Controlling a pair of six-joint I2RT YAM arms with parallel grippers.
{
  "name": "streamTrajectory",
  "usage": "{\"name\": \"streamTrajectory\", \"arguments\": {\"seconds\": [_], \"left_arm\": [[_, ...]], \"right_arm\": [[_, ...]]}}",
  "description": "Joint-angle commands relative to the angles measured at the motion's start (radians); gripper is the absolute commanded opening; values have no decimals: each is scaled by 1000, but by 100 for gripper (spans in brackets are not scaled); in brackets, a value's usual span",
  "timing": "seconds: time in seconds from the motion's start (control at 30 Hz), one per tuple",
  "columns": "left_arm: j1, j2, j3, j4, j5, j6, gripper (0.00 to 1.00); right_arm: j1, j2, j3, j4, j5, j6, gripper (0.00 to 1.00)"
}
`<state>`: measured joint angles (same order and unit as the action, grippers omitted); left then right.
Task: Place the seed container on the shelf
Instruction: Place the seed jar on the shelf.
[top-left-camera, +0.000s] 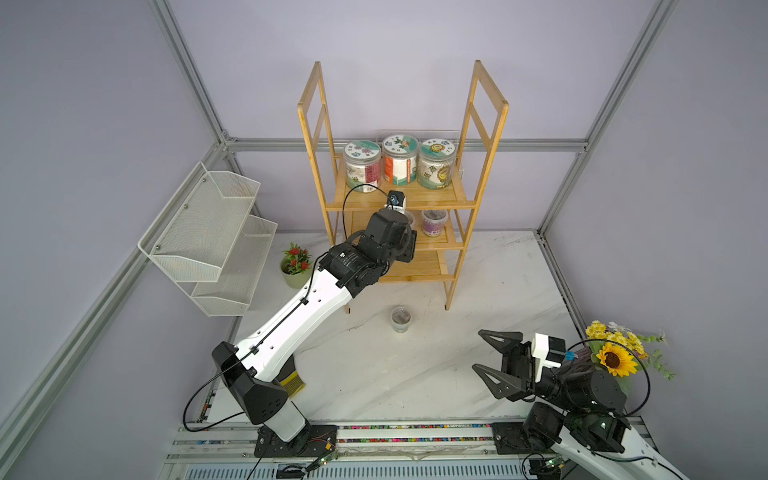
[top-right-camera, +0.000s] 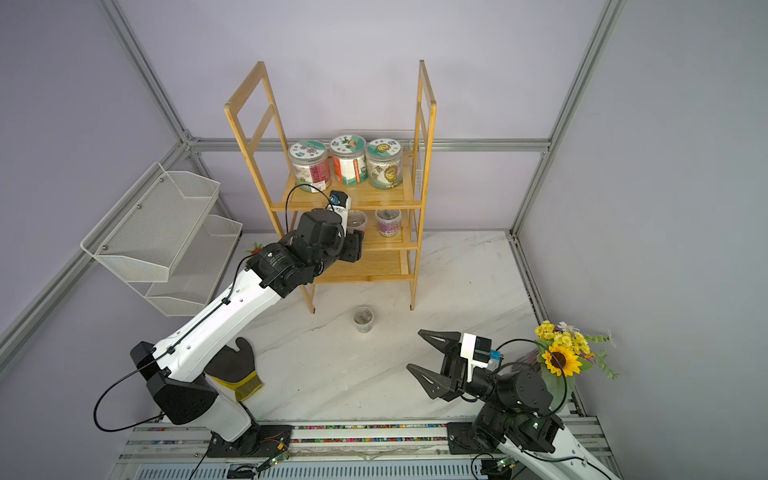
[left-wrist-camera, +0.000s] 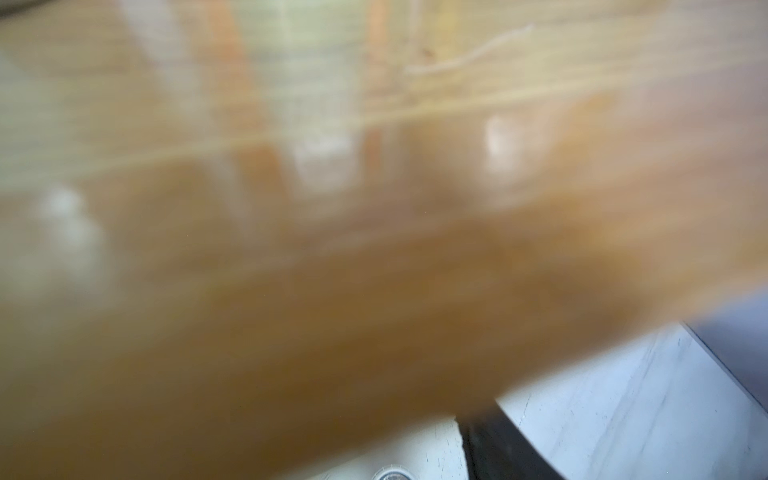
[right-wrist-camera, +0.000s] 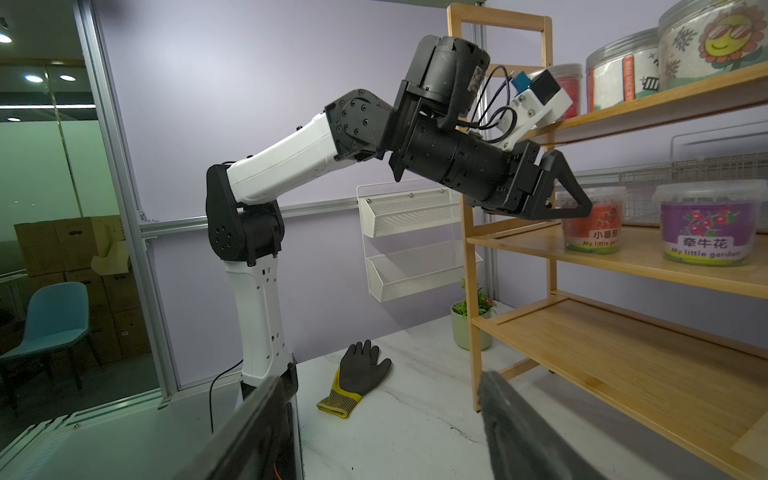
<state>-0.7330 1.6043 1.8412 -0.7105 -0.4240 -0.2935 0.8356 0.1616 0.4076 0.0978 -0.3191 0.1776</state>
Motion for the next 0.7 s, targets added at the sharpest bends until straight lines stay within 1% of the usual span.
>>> {"name": "streamTrajectory", "arguments": {"seconds": [0.0,0.4,0.57,0.67], "left_arm": [[23,31,2,-8,1,9,63],[46,91,38,9,30,17,61],[46,95,43,2,37,15,61],[46,90,43,-4,36,16,63]], "right_arm": [[1,6,20,-6,12,-6,77],[1,7,17,-4,14,-14,77],[0,7,13,-5,17,-18,77],[1,7,11,-1,17,-19,77]]}}
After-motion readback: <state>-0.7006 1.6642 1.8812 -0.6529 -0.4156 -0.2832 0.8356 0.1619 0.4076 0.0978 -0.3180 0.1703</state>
